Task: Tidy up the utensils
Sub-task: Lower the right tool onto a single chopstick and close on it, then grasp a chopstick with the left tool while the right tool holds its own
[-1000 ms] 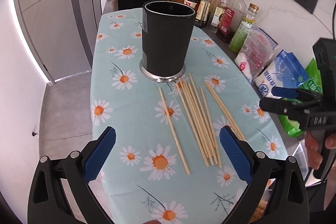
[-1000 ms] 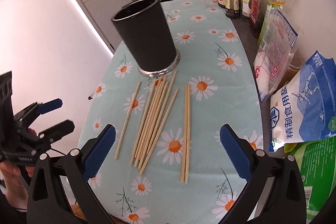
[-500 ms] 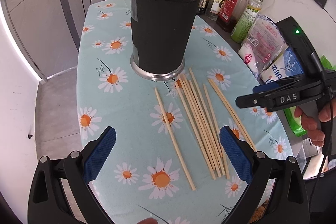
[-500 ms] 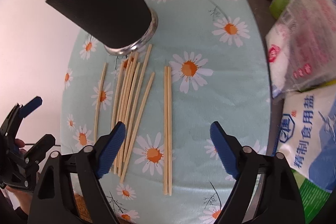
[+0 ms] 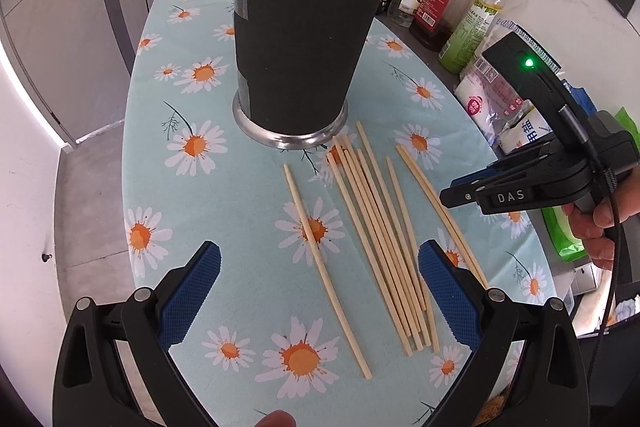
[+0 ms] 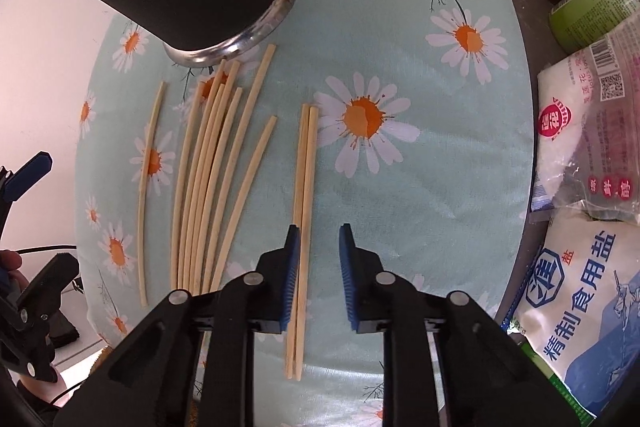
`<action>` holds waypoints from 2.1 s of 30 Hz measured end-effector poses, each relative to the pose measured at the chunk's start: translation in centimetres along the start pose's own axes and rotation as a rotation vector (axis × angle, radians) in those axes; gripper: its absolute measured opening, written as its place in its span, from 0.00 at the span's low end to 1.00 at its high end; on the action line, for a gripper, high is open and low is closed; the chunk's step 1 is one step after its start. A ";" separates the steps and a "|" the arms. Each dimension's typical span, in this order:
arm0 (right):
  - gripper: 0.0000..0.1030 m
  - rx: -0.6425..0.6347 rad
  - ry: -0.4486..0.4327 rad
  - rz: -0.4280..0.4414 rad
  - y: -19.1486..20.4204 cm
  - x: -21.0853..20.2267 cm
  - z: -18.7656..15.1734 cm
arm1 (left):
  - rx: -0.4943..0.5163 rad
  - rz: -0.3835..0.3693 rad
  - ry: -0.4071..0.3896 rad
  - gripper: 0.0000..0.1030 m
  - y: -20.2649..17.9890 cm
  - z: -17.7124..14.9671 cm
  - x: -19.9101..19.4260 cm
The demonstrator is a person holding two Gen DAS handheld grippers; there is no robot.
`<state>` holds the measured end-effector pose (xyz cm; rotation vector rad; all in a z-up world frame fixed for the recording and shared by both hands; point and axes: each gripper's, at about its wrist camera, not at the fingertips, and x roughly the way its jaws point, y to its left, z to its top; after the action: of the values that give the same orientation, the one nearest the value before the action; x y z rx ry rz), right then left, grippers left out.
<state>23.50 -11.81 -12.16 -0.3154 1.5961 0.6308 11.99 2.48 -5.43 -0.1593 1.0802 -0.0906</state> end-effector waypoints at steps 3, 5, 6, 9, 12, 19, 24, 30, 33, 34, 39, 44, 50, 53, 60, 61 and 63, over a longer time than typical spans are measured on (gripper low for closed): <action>0.16 -0.003 0.011 -0.007 0.2 0.5 0.2 | 0.003 -0.009 0.004 0.94 -0.1 0.1 0.2; 0.14 -0.001 0.021 -0.009 0.5 1.0 0.4 | 0.001 -0.009 0.008 0.94 -0.1 0.2 0.3; 0.14 0.000 0.023 -0.008 0.7 1.2 0.5 | -0.001 -0.009 0.011 0.94 0.0 0.2 0.4; 0.09 0.013 0.035 -0.014 1.1 1.8 1.1 | -0.007 -0.008 0.016 0.94 0.2 0.2 0.6; 0.09 0.049 0.044 -0.027 1.4 2.4 1.6 | -0.008 -0.004 0.023 0.94 0.3 0.1 0.7; 0.06 0.084 0.067 -0.086 2.7 3.3 2.9 | 0.003 0.020 0.033 0.94 0.3 -0.4 0.8; 0.05 0.108 0.091 -0.058 1.9 3.4 3.6 | -0.046 -0.013 0.063 0.94 1.1 -0.3 1.0; 0.05 0.140 0.045 -0.002 0.4 0.9 2.4 | -0.093 -0.016 0.122 0.92 1.5 0.4 1.4; 0.05 0.134 0.016 0.020 -0.3 -0.4 1.7 | -0.102 -0.014 0.165 0.82 1.2 0.7 1.9; 0.05 0.131 0.010 0.023 -0.4 -0.7 1.6 | -0.096 -0.007 0.181 0.78 1.0 0.8 2.3; 0.05 0.111 -0.019 0.062 -0.5 -2.3 0.4 | -0.144 0.017 0.265 0.57 1.1 1.1 4.0; 0.05 0.084 -0.031 0.099 -0.4 -2.8 -0.6 | -0.173 0.072 0.343 0.26 0.8 1.6 5.9; 0.05 0.059 -0.032 0.131 -0.7 -2.8 -1.0 | -0.221 0.104 0.385 0.15 0.0 1.9 7.5; 0.05 0.046 -0.037 0.147 -0.7 -2.9 -1.1 | -0.242 0.118 0.399 0.07 -0.1 2.0 8.2; 0.05 0.029 -0.037 0.191 -1.1 -2.8 -1.1 | -0.251 0.148 0.395 0.04 -0.8 2.2 8.8; 0.05 0.026 -0.037 0.198 -1.2 -2.9 -1.1 | -0.252 0.149 0.393 0.04 -0.9 2.2 8.9; 0.05 0.018 -0.040 0.211 -1.1 -2.9 -1.1 | -0.261 0.145 0.388 0.04 -0.7 2.2 8.9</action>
<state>23.62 -13.78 -9.55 -0.1212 1.6080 0.7791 18.11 0.57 -12.08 -0.3056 1.4863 0.1576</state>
